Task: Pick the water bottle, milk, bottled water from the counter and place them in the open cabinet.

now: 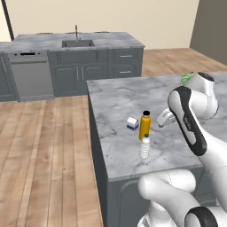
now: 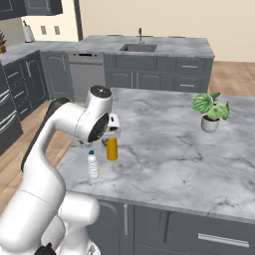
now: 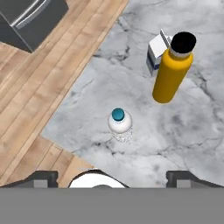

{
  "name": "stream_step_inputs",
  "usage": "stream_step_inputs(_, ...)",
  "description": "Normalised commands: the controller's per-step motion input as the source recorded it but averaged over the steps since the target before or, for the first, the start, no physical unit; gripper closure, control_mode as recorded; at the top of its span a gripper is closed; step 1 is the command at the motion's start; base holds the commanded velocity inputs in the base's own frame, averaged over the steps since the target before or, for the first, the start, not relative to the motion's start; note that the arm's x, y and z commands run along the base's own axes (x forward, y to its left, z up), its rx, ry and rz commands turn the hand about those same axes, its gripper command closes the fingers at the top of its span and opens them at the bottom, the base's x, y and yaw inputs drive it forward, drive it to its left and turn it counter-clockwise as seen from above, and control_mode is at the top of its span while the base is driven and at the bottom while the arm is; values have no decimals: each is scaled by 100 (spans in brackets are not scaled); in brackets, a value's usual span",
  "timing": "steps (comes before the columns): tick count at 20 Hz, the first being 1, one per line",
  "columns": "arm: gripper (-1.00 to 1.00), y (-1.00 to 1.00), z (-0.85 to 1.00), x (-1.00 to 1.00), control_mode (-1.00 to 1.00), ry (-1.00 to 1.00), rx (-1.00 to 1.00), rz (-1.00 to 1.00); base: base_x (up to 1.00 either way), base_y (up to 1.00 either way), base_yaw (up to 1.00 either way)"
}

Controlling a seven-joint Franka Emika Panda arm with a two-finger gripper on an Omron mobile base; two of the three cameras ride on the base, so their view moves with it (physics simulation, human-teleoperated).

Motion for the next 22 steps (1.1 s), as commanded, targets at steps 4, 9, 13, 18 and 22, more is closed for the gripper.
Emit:
stream_step_inputs(4,-100,20,-24,-46,-100,-7,0,25,0,0,0)
stream_step_inputs(9,-100,6,-22,-21,-100,-8,0,20,0,0,0)
stream_step_inputs(13,-100,0,-11,-1,-100,-12,3,17,0,0,0)
stream_step_inputs(18,-100,0,-17,0,-100,-24,2,21,0,0,0)
stream_step_inputs(22,-100,1,-19,0,-100,-36,0,16,0,0,0)
